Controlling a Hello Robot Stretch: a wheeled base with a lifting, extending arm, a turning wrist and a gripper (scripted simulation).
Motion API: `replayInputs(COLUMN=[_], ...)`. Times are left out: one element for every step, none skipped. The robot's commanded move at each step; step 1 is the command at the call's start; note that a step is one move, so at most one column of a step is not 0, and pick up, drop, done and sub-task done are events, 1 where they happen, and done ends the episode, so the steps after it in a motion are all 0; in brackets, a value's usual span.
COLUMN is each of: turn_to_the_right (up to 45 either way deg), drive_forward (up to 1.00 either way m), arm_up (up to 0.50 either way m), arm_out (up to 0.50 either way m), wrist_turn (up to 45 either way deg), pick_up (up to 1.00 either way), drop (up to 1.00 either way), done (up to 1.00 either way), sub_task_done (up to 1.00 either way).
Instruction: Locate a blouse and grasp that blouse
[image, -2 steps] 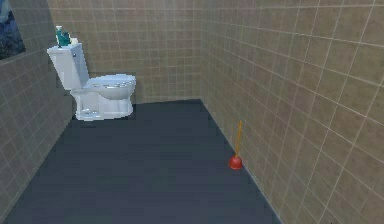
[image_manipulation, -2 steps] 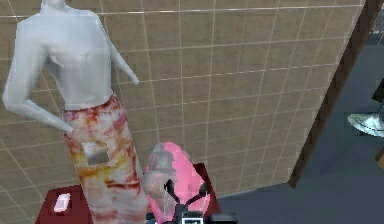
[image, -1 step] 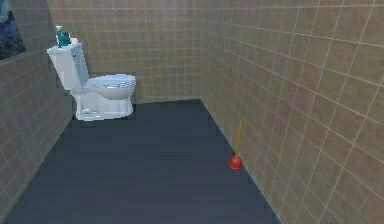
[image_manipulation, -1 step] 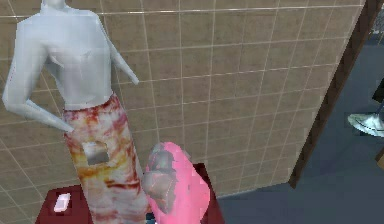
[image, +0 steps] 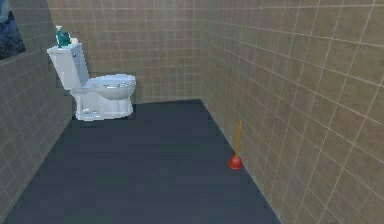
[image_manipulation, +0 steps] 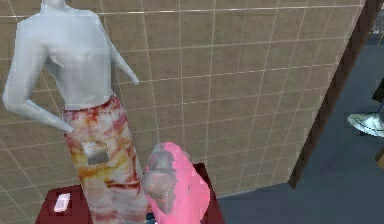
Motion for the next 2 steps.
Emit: replayInputs(turn_to_the_right=[0.0,0.0], drive_forward=[0.0,0.0], arm_up=[0.1,0.0], arm_out=[0.0,0.0], wrist_turn=[0.0,0.0], pick_up=[0.0,0.0], drop=[0.0,0.0], done=[0.0,1.0], sub_task_done=[0.0,0.0])
